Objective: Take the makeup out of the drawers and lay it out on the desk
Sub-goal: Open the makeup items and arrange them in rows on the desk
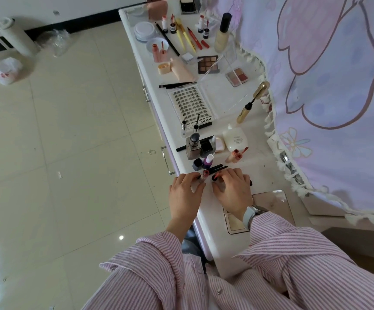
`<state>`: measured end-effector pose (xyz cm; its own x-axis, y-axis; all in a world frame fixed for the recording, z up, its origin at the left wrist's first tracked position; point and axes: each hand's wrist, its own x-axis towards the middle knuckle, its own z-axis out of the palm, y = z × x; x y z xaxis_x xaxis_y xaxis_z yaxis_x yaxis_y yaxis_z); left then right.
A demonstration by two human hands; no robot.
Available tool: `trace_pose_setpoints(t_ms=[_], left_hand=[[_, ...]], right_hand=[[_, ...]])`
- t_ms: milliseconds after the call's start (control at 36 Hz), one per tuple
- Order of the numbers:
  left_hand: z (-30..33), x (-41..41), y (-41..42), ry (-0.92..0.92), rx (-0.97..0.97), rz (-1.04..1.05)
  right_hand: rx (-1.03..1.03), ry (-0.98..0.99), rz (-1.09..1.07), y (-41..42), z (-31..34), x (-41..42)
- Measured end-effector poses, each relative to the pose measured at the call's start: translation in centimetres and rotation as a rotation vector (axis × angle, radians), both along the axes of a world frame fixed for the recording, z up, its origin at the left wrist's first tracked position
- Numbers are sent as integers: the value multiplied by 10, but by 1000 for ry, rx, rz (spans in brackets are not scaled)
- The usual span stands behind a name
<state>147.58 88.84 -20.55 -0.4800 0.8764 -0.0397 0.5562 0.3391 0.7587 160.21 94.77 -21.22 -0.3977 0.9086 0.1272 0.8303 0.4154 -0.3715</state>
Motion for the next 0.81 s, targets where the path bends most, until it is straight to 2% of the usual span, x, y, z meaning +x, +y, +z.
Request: trace_pose_setpoints(t_ms=[278,444,667,806], left_hand=[[1,2,-1,-2,15,2],[-2,0,-1,1,105,-23],[-4,2,-16,-89,0,117],[-8,9,-41,-163,-103,206]], right_hand=[[-22,-7,-3,0,-2,1],[87,-30,61,-1,-2,1],[110,11,161,3,-6,12],[108,-92,270,6,-2,21]])
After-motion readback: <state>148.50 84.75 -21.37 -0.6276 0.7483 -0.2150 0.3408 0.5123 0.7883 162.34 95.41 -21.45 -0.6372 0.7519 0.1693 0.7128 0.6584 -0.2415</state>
